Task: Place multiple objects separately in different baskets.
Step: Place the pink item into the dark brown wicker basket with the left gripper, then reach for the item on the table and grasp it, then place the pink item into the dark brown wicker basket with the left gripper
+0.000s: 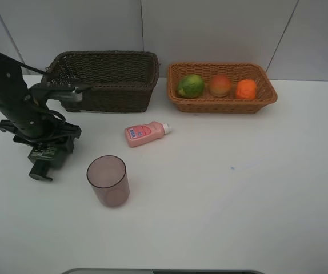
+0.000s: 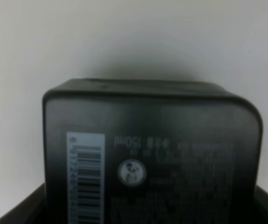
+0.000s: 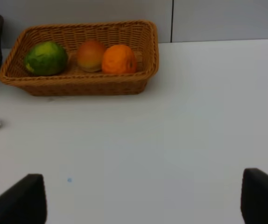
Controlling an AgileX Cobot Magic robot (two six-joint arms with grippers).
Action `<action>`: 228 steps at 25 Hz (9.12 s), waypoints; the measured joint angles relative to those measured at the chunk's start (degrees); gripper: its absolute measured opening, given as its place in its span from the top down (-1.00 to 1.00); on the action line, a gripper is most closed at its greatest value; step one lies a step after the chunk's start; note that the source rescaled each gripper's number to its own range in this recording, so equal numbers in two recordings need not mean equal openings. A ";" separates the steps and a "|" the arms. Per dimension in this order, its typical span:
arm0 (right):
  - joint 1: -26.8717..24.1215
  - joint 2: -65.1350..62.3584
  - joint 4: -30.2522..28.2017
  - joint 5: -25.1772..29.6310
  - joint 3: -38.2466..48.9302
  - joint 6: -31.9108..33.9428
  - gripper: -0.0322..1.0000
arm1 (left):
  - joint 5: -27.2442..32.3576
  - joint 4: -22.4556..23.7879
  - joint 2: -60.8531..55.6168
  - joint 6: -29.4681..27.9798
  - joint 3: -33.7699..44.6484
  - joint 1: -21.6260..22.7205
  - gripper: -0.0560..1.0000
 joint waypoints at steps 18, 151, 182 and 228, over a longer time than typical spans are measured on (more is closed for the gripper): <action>0.00 0.00 0.00 0.00 0.00 0.00 -0.56 | 18.33 0.43 -9.17 45.60 -27.89 -3.68 -0.65; 0.00 0.00 0.05 0.00 0.00 0.00 -0.56 | 31.79 1.91 19.01 13.93 -46.69 -25.10 -1.00; 0.00 0.00 0.05 0.00 0.00 0.00 -0.56 | 24.28 4.31 26.68 17.42 -46.44 -25.83 -1.00; 0.00 0.00 0.05 0.00 0.00 0.00 -0.56 | 30.28 5.18 19.28 17.42 -46.44 -25.87 -0.30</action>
